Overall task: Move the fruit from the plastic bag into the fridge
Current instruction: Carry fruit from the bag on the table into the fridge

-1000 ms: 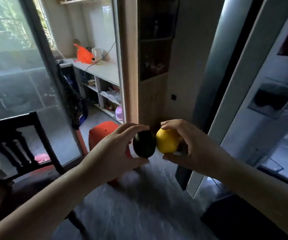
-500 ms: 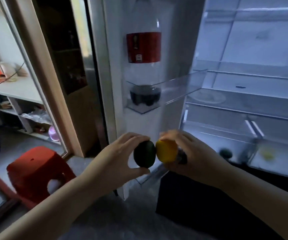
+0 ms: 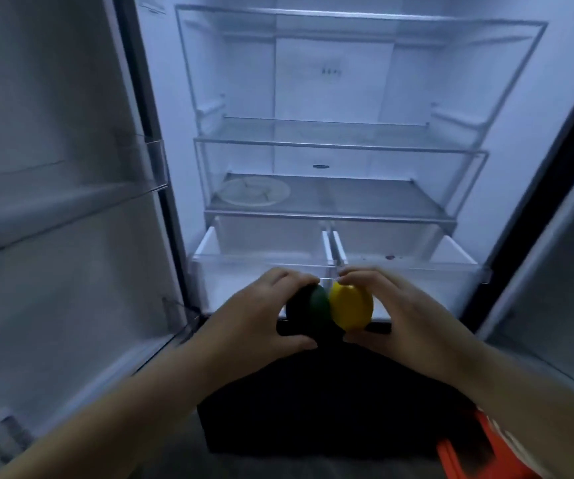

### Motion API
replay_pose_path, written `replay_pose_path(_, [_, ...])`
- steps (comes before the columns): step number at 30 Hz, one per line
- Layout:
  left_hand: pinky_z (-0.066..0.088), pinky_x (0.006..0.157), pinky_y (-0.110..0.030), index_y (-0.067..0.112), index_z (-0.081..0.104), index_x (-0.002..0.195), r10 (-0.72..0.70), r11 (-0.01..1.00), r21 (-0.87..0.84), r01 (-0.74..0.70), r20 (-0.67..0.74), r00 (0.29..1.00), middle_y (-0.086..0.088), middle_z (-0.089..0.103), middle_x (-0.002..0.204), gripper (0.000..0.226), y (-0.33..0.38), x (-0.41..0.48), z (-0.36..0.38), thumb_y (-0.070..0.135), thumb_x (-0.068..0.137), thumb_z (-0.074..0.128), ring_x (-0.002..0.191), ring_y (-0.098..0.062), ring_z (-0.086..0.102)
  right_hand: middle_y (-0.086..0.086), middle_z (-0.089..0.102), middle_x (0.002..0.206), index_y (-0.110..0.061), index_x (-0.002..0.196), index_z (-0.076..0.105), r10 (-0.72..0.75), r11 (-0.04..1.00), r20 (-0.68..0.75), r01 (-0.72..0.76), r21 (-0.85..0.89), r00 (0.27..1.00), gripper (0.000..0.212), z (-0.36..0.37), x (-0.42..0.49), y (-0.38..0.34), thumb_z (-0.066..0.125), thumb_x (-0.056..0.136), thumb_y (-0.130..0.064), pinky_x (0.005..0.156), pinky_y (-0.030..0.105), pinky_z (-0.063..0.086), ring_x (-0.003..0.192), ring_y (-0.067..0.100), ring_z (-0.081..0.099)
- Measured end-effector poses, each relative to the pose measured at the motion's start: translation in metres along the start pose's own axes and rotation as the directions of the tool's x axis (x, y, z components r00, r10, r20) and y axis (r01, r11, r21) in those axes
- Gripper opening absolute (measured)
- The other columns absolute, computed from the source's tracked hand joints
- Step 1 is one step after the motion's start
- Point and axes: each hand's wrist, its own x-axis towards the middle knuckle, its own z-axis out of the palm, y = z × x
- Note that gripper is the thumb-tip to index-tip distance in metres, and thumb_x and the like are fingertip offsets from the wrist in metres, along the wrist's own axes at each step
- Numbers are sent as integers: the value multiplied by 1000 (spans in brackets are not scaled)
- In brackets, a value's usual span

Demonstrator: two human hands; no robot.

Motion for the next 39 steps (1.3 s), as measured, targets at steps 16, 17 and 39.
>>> replay_pose_path(16, [42, 92, -23, 31, 45, 132, 95, 993, -75, -87, 120, 988, 19, 45, 125, 67, -106, 170, 60, 38, 72, 75, 112, 2, 47, -9, 47, 135, -23, 130, 44, 146, 988, -27, -147, -42, 989, 65, 13, 69, 166, 77, 75, -36, 100, 12, 31, 125, 1, 42])
replay_pose_path(17, [42, 92, -24, 31, 45, 132, 95, 993, -82, -86, 117, 989, 19, 45, 125, 67, -117, 180, 60, 39, 72, 75, 112, 2, 47, -9, 47, 135, -23, 131, 44, 147, 988, -21, -148, -42, 989, 66, 14, 81, 176, 77, 75, -36, 101, 12, 31, 125, 1, 41])
replay_pose_path(39, [45, 89, -30, 38, 40, 131, -156, 988, 42, 150, 236, 959, 26, 41, 128, 66, -241, 263, 92, 45, 74, 73, 113, 1, 45, -24, 40, 128, -37, 128, 40, 251, 964, 211, -263, 31, 945, 64, 50, 165, 334, 74, 74, -44, 89, 35, 50, 114, 3, 47])
